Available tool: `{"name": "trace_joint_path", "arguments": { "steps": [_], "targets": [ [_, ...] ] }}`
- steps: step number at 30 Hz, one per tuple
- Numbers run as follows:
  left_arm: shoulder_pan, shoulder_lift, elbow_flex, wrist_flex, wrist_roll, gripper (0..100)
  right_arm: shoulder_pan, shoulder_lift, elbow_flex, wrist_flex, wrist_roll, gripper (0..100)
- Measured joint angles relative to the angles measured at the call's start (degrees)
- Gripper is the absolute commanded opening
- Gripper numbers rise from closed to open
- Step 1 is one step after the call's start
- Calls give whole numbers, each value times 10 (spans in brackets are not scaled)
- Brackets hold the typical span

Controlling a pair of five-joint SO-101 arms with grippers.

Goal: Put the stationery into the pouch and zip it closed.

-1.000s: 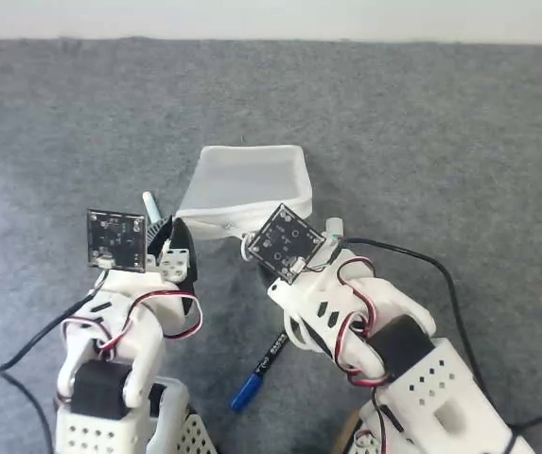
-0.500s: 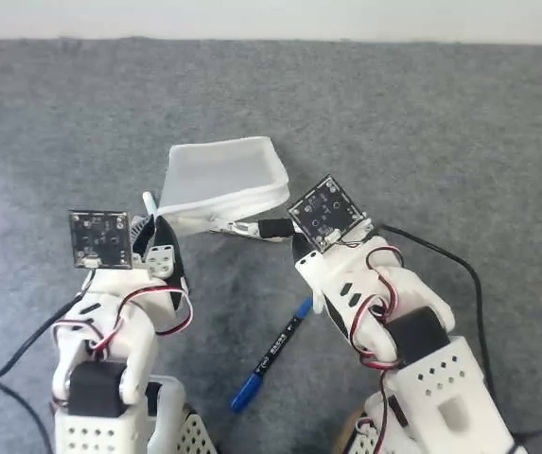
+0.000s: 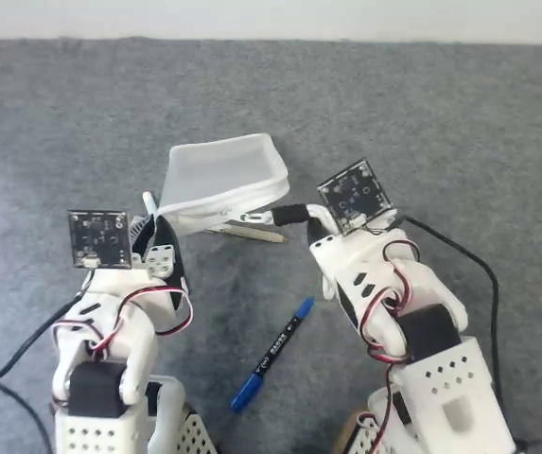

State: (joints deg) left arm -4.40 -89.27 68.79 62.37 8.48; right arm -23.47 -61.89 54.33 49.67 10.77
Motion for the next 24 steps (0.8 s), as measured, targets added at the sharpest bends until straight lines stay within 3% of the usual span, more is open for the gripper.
{"name": "trace_joint_path", "arguments": {
  "steps": [10,24],
  "targets": [
    [1,-4,0,0,1,12,55,-43,0,0,-69,6],
    [1,-6,0,0,1,12,76,-92,1,0,-97,6]
  ]
}}
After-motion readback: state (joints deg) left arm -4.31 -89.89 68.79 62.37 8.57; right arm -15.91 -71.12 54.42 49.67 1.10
